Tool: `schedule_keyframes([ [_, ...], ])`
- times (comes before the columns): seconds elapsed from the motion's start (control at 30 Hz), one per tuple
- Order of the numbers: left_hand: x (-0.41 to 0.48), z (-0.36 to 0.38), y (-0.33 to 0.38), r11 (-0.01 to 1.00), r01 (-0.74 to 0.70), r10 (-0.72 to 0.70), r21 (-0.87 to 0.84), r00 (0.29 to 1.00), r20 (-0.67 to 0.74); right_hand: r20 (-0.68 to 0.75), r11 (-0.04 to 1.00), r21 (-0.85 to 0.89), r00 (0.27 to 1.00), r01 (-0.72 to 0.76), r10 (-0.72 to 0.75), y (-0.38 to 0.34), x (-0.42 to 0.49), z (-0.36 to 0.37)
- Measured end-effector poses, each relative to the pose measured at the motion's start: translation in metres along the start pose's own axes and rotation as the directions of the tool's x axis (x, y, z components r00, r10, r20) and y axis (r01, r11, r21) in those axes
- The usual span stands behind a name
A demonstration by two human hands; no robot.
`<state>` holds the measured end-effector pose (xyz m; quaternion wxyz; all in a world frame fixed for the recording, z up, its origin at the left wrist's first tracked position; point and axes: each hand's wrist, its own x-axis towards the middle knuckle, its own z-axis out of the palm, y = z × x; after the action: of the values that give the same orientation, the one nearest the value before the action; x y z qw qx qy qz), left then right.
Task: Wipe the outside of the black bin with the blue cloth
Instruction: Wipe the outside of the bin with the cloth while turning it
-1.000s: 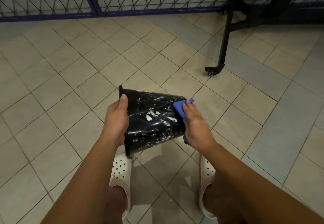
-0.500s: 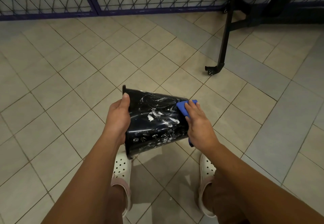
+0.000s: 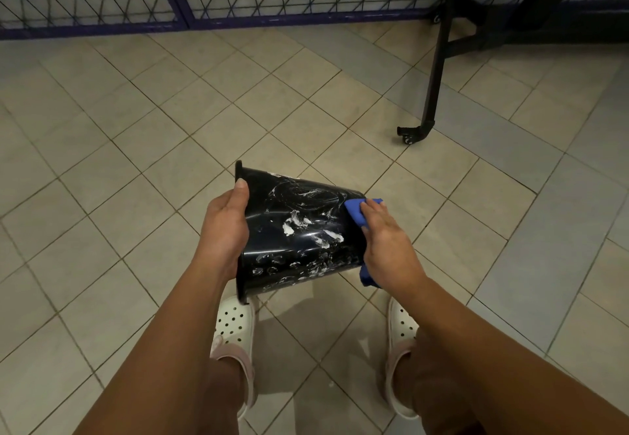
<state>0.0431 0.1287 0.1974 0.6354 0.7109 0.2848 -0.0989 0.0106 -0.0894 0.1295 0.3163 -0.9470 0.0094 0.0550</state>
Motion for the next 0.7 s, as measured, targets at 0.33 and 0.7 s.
schedule_keyframes([
  [0.33,-0.001,0.003,0.004,1.0,0.01,-0.01,0.014,1.0,0.028,0.011,0.995,-0.015,0.995,0.097,-0.097,-0.004,0.002,-0.001],
  [0.7,0.0,-0.001,0.002,0.999,-0.046,0.045,0.014,0.997,0.059,-0.012,0.995,-0.062,0.996,0.084,-0.085,-0.011,-0.003,0.004],
])
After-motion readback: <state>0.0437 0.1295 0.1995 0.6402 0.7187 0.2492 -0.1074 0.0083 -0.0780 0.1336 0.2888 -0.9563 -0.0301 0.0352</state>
